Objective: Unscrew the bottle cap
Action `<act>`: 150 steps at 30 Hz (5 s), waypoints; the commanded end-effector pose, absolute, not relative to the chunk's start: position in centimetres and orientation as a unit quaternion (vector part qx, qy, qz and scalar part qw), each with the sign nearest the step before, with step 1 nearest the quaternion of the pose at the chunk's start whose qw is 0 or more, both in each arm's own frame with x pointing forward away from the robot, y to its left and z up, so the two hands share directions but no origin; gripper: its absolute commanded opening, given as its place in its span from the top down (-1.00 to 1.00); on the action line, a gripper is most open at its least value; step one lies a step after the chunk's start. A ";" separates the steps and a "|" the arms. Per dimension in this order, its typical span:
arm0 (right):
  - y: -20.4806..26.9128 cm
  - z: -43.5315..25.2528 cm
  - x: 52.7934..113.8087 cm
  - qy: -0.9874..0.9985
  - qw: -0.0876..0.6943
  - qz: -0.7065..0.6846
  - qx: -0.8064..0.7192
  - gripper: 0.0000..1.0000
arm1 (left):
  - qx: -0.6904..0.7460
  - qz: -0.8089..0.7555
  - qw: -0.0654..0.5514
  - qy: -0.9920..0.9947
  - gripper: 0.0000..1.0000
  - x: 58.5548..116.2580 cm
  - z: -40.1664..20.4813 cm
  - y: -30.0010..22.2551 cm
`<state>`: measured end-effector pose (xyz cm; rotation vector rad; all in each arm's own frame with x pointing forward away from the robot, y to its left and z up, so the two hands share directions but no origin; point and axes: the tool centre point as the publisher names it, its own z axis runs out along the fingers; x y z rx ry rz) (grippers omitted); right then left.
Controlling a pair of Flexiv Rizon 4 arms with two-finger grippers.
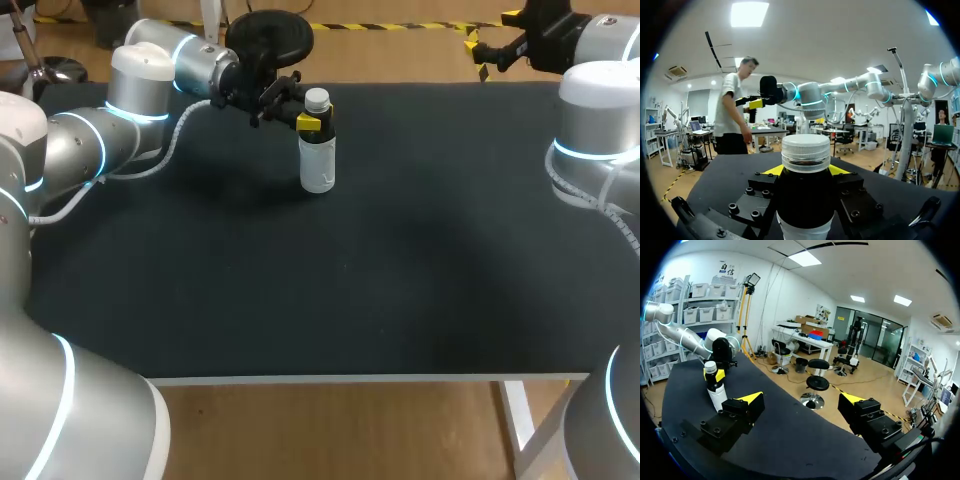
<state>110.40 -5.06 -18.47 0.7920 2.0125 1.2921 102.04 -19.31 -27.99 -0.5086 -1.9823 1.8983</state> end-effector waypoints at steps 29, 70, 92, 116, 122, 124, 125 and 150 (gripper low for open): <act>0.3 -18.9 110.1 0.742 0.282 0.549 0.262 -1.00 | -0.212 0.662 0.209 -0.688 1.00 102.8 -28.2 -19.3; 16.1 -20.7 101.0 0.698 0.248 0.636 0.219 -1.00 | -0.212 0.662 0.209 -0.688 1.00 102.8 -28.2 -19.3; 20.6 -20.6 98.0 0.695 0.238 0.642 0.218 -1.00 | -0.212 0.662 0.209 -0.688 1.00 102.8 -28.2 -19.3; 23.6 -22.7 99.7 0.697 0.200 0.650 0.226 -1.00 | -0.212 0.662 0.209 -0.688 1.00 102.8 -28.2 -19.3; 23.8 -23.2 99.9 0.697 0.195 0.651 0.227 -1.00 | -0.212 0.662 0.209 -0.688 1.00 102.8 -28.2 -19.3; 23.8 -23.4 100.0 0.697 0.193 0.651 0.228 -1.00 | -0.212 0.662 0.209 -0.688 1.00 102.8 -28.2 -19.3; 23.8 -23.5 100.1 0.698 0.192 0.651 0.229 -1.00 | -0.212 0.662 0.209 -0.688 1.00 102.8 -28.2 -19.3; 24.6 -24.4 101.8 0.700 0.177 0.652 0.231 -1.00 | -0.212 0.662 0.209 -0.688 1.00 102.8 -28.2 -19.3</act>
